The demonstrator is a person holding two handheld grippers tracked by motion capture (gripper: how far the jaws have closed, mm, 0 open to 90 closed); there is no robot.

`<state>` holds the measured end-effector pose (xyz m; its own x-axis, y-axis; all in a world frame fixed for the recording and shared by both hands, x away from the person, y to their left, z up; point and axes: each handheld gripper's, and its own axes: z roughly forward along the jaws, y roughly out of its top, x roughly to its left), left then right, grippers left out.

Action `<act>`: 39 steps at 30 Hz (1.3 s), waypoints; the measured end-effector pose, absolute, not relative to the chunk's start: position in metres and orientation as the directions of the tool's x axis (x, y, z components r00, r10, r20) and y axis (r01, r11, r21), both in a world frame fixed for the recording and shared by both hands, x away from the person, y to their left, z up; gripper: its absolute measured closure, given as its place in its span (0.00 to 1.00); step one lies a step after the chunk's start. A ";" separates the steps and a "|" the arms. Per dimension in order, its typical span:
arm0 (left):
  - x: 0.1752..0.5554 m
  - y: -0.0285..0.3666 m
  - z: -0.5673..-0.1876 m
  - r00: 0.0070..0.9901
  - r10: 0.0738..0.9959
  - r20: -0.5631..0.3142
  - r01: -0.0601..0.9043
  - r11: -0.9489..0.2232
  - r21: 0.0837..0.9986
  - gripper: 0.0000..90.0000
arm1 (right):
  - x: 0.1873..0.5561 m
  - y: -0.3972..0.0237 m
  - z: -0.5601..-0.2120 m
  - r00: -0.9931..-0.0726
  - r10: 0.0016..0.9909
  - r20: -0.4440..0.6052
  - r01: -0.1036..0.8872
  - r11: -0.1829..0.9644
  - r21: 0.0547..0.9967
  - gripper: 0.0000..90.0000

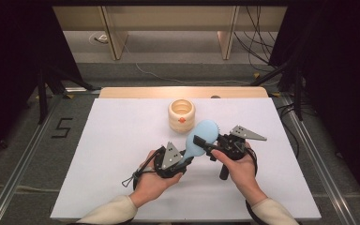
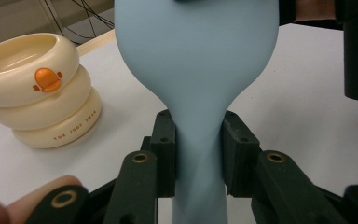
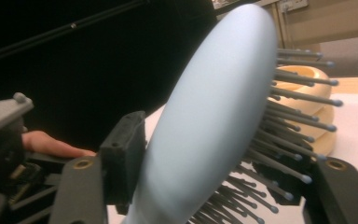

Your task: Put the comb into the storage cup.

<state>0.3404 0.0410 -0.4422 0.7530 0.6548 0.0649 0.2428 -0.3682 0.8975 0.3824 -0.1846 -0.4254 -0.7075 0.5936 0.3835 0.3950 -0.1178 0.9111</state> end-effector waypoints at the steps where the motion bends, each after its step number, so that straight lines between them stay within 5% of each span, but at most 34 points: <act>1: 0.341 0.041 -0.442 0.752 0.656 0.064 0.243 -0.367 0.898 0.77 | 0.382 -0.184 -0.425 -0.712 0.590 0.381 0.392 -0.116 0.913 0.47; 12: 0.342 0.042 -0.442 0.751 0.657 0.063 0.246 -0.367 0.897 0.75 | 0.378 -0.179 -0.415 -0.745 0.565 0.353 0.374 -0.085 0.924 0.56; 19: 0.343 0.043 -0.443 0.759 0.650 0.049 0.263 -0.374 0.889 0.63 | 0.378 -0.185 -0.409 -0.744 0.582 0.328 0.350 -0.079 0.933 0.58; 33: 0.346 0.088 -0.448 0.744 0.668 -0.037 0.347 -0.339 0.874 0.17 | 0.376 -0.194 -0.391 -0.747 0.633 0.206 0.267 0.002 0.964 0.58; 39: 0.341 0.110 -0.448 0.723 0.690 -0.046 0.357 -0.316 0.879 0.06 | 0.376 -0.196 -0.388 -0.743 0.648 0.169 0.245 0.029 0.969 0.57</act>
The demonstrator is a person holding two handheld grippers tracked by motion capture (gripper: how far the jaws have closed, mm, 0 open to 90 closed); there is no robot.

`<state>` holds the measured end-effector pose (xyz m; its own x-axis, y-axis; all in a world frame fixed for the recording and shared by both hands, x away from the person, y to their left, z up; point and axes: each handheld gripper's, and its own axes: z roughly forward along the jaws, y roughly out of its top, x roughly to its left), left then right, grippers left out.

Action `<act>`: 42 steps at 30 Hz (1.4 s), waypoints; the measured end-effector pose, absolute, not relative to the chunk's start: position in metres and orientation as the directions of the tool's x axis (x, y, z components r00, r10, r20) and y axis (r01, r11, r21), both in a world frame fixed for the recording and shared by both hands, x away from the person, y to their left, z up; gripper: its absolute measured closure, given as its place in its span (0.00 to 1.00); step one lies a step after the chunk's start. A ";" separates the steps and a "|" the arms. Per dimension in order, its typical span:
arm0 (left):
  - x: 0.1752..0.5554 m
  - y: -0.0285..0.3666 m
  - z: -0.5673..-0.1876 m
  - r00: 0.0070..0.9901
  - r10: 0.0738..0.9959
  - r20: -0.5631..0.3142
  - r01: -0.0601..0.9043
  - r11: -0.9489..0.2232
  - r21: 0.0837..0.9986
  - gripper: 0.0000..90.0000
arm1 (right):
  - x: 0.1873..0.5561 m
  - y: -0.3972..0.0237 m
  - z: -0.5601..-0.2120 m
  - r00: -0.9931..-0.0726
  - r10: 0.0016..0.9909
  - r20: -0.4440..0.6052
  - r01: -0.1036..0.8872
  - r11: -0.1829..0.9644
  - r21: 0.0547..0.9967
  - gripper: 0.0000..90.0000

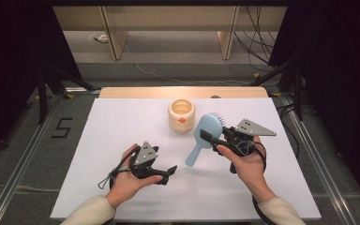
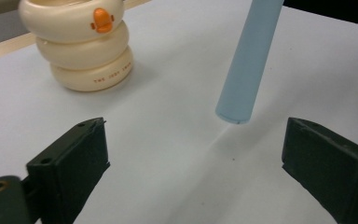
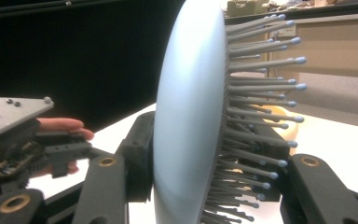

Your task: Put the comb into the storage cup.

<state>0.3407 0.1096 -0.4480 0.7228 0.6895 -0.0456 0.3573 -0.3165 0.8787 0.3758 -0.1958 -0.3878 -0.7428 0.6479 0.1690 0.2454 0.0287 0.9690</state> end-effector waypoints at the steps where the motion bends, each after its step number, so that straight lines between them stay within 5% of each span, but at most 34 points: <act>1: 0.340 0.114 -0.448 0.719 0.693 -0.047 0.357 -0.311 0.881 0.05 | 0.376 -0.196 -0.388 -0.743 0.650 0.164 0.243 0.033 0.970 0.57; 42: 0.340 0.139 -0.454 0.684 0.729 -0.021 0.336 -0.289 0.897 0.00 | 0.384 -0.205 -0.377 -0.703 0.703 0.108 0.218 0.068 0.974 0.57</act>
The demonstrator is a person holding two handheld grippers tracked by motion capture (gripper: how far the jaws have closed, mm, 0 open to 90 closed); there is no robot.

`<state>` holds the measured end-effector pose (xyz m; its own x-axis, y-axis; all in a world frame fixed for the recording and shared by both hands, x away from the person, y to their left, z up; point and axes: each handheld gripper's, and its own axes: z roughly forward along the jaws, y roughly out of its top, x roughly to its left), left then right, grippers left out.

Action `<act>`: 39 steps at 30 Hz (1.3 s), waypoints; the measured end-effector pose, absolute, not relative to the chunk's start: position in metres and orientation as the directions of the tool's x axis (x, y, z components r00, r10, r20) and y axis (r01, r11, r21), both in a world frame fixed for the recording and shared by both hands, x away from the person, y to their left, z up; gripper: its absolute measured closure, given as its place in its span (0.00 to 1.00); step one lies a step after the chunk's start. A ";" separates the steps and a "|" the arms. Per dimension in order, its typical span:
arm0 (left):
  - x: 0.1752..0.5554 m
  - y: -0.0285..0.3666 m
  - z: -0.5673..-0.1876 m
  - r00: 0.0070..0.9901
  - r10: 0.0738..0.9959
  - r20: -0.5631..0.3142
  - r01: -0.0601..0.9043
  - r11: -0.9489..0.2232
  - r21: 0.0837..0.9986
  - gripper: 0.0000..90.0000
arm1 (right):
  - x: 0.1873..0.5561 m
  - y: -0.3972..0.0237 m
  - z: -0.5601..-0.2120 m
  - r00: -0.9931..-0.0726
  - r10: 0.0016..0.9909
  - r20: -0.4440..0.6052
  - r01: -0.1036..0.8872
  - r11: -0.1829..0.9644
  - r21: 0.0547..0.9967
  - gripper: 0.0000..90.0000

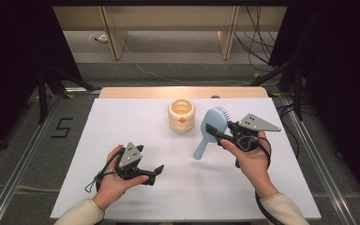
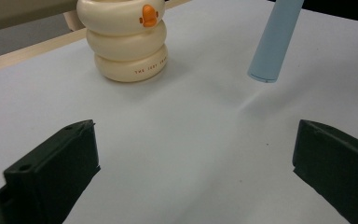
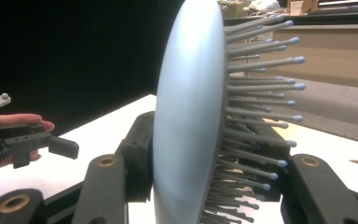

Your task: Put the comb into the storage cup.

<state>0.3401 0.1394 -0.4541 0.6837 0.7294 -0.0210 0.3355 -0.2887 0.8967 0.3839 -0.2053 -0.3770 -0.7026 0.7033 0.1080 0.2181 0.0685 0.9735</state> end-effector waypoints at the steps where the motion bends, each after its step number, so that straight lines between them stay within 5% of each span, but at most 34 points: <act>1: 0.340 0.140 -0.454 0.683 0.730 -0.020 0.334 -0.287 0.898 0.00 | 0.384 -0.205 -0.377 -0.703 0.704 0.105 0.216 0.070 0.974 0.57; 39: 0.340 0.139 -0.453 0.685 0.729 -0.016 0.328 -0.288 0.900 0.00 | 0.396 -0.203 -0.370 -0.682 0.727 0.079 0.200 0.081 0.977 0.57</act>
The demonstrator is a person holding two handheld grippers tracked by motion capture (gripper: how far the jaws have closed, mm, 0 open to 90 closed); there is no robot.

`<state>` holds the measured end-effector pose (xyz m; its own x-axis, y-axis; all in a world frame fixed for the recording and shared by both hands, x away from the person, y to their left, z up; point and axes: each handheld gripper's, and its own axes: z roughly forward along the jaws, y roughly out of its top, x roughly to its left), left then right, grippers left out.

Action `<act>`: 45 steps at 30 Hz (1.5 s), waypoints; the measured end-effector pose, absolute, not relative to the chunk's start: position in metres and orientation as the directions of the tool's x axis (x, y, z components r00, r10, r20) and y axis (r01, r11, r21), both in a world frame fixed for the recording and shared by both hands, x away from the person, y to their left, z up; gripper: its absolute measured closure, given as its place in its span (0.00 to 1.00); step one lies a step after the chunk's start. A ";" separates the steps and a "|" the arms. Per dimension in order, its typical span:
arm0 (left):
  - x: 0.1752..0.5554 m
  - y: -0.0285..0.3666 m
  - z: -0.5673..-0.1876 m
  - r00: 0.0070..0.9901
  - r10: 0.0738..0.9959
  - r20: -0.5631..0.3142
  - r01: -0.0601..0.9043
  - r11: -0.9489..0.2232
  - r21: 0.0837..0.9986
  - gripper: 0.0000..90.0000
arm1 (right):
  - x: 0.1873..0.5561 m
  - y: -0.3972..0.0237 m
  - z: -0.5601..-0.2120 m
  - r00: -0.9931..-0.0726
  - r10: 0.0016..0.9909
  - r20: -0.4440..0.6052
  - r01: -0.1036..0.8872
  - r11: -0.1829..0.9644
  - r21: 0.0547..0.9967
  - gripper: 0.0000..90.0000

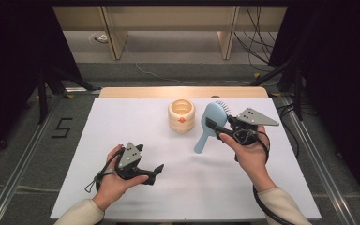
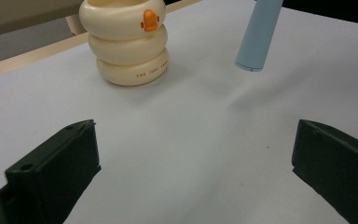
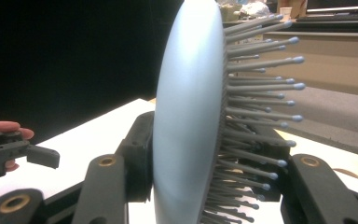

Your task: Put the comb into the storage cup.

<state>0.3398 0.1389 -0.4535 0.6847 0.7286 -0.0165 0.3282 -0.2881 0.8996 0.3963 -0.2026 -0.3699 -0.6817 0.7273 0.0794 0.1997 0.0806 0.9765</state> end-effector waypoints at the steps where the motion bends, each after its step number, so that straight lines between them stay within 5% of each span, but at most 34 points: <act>1: 0.340 0.139 -0.454 0.685 0.728 -0.016 0.328 -0.289 0.899 0.00 | 0.397 -0.202 -0.370 -0.681 0.728 0.078 0.199 0.081 0.977 0.57; 45: 0.340 0.139 -0.454 0.682 0.731 -0.024 0.333 -0.281 0.900 0.00 | 0.410 -0.197 -0.362 -0.671 0.739 0.061 0.188 0.090 0.978 0.57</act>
